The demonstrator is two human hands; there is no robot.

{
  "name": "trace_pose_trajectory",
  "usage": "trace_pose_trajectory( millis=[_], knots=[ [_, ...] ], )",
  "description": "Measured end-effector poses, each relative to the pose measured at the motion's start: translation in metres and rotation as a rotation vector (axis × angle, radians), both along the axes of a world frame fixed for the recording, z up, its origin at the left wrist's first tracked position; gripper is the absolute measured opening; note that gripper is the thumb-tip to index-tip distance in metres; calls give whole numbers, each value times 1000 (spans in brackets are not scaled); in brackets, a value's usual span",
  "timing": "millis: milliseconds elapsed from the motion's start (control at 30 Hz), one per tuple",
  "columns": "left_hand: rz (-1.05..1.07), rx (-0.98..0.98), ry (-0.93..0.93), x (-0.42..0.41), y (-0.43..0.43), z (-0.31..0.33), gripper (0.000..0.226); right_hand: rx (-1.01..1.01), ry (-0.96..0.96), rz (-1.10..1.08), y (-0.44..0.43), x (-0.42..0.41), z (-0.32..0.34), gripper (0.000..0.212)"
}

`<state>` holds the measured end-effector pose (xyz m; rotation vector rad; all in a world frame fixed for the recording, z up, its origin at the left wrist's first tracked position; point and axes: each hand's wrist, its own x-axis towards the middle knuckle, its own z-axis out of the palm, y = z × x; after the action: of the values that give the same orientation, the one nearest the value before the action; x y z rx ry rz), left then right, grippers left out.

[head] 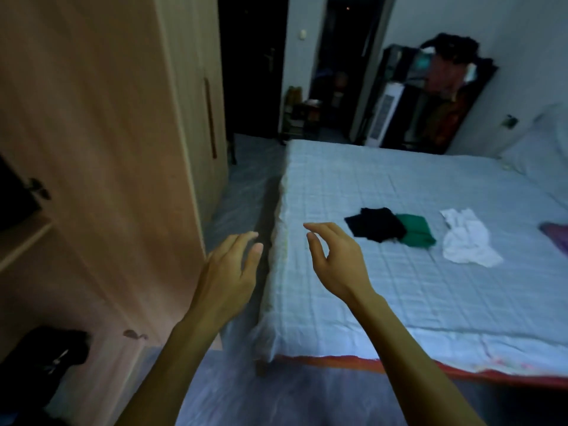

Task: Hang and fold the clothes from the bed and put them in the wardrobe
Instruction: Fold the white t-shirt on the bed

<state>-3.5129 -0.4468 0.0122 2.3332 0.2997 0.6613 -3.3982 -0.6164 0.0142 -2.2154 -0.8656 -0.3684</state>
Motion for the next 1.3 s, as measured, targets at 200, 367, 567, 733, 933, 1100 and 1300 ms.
trace_pose_trajectory(
  millis=[200,367,567,733,933,1100,1300],
  knots=[
    [-156,54,26,85,-108,-6,54,59,43,-149,-118,52,-25,35],
    [-212,139,86,168,-209,-22,58,49,73,-225,-231,117,-45,33],
    [-323,146,170,249,-318,-36,63,39,123,-338,-345,180,-66,31],
    [-392,135,244,304,-375,-60,65,30,210,-388,-403,229,-89,28],
    [-424,90,308,386,-410,-98,55,-21,280,-402,-430,290,-119,34],
    [-499,30,342,476,-446,-121,54,-101,310,-474,-463,365,-132,32],
    [-600,29,417,573,-485,-143,48,-107,364,-572,-503,447,-145,31]
  ],
)
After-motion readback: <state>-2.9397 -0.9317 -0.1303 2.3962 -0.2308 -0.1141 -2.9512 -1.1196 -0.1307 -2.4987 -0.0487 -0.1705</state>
